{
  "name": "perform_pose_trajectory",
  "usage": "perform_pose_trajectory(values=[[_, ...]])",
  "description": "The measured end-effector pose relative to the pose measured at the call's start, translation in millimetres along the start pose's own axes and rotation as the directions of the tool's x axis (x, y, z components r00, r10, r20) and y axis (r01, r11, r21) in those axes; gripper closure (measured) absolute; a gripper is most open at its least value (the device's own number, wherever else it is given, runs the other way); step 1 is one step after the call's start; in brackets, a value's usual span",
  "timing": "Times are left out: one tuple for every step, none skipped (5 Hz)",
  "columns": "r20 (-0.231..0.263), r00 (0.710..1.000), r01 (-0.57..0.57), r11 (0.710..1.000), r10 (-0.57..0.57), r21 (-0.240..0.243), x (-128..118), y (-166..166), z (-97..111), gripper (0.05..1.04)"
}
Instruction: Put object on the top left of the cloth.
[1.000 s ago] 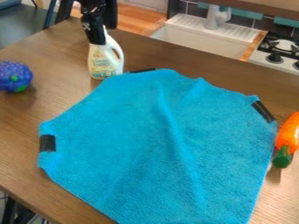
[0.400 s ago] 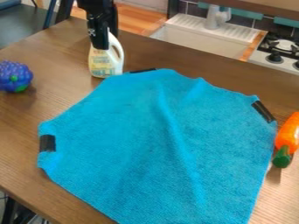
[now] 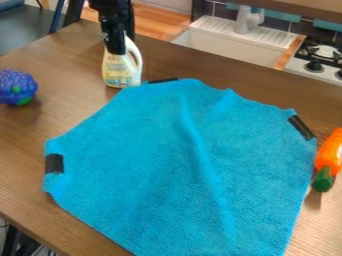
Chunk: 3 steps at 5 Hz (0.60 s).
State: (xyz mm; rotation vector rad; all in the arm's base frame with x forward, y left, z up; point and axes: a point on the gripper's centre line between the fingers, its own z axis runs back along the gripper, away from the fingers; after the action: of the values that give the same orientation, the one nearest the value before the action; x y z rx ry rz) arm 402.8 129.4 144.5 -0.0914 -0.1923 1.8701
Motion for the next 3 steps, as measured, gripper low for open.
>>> perform_pose_trajectory(values=[[-0.024, 1.0, 0.003, 1.0, -0.003, 0.011, -0.1, 1.8, -0.1, 0.54], [-0.037, 0.999, 0.007, 1.0, -0.007, 0.006, -1.9, -0.6, 8.1, 0.541], [0.009, 0.999, 0.035, 0.999, -0.035, -0.037, -11.5, -1.9, 26.9, 0.541]])
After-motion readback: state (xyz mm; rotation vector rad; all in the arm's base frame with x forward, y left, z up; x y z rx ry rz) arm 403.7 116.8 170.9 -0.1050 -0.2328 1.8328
